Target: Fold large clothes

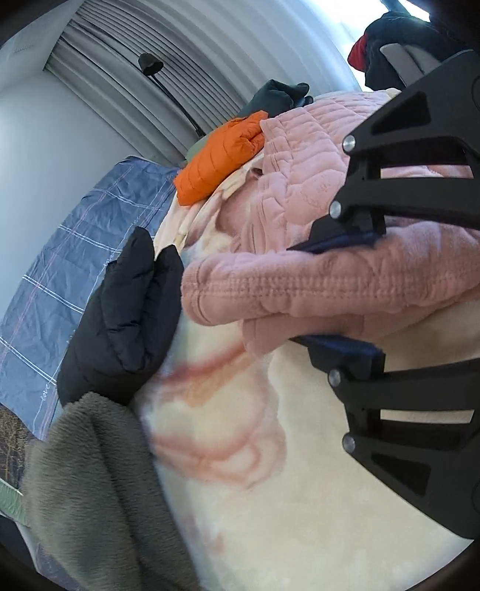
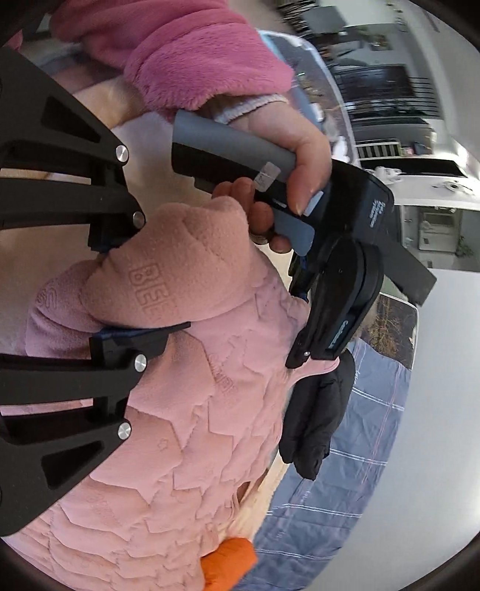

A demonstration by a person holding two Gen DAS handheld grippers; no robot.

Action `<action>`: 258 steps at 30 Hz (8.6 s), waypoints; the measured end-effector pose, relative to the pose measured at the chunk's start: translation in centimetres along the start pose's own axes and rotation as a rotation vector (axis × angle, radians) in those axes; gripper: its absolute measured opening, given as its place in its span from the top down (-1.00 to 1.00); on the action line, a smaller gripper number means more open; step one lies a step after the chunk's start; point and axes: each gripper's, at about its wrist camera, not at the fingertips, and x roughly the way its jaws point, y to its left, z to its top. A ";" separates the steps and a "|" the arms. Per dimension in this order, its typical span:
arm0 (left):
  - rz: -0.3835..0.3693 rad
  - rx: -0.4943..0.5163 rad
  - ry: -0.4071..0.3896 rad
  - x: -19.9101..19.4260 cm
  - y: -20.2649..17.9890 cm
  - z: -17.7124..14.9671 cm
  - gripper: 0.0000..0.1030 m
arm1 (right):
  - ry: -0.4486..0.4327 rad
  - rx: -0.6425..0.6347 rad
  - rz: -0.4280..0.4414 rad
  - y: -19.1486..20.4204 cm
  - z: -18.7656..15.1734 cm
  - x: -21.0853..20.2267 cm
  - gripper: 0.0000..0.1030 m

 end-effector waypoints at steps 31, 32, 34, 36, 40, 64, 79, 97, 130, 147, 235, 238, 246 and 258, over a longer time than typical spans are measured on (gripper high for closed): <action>0.056 0.782 0.080 12.7 -42.1 -2.4 0.32 | -0.366 0.778 0.047 -25.8 -13.8 -20.3 0.52; 0.069 0.802 0.102 14.2 -42.4 -3.3 0.32 | -0.340 0.820 0.051 -26.4 -15.0 -19.8 0.52; 0.087 0.820 0.175 18.2 -42.6 -5.1 0.32 | -0.278 0.919 0.084 -27.7 -17.4 -18.4 0.52; 0.077 0.809 0.224 20.5 -42.1 -6.3 0.28 | -0.244 0.967 0.109 -28.2 -19.4 -17.5 0.52; -0.016 0.793 0.227 20.6 -42.1 -6.8 0.13 | -0.245 0.929 0.120 -27.8 -19.7 -17.7 0.49; 0.132 0.890 0.089 14.9 -36.1 -6.6 -0.36 | -0.180 0.924 0.027 -30.2 -20.7 -19.2 0.33; 0.204 0.953 0.095 16.2 -36.4 -6.9 -0.39 | -0.205 0.611 -0.152 -26.6 -15.4 -20.7 0.62; 0.198 0.935 -0.103 6.5 -35.7 -11.3 -0.89 | -0.147 0.650 -0.194 -28.2 -17.1 -17.2 0.79; 0.351 1.029 0.075 0.9 -30.8 -23.8 -0.09 | -0.177 0.707 -0.137 -28.0 -18.0 -18.0 1.00; 0.294 0.908 0.086 16.7 -36.6 -5.8 0.08 | -0.158 0.669 -0.192 -26.9 -17.5 -18.0 1.00; 0.346 0.921 0.228 24.6 -38.3 -4.9 -0.04 | -0.184 0.637 -0.210 -29.8 -13.1 -14.4 1.00; 0.355 0.934 0.208 24.2 -38.5 -5.1 -0.04 | -0.180 0.637 -0.219 -29.6 -13.1 -14.5 1.00; 0.352 0.924 0.205 23.8 -38.5 -5.1 -0.08 | -0.157 0.644 -0.237 -29.4 -12.8 -14.9 1.00; 0.217 0.869 0.080 14.9 -37.5 -2.4 -0.22 | -0.140 0.621 -0.288 -26.2 -13.6 -15.8 0.95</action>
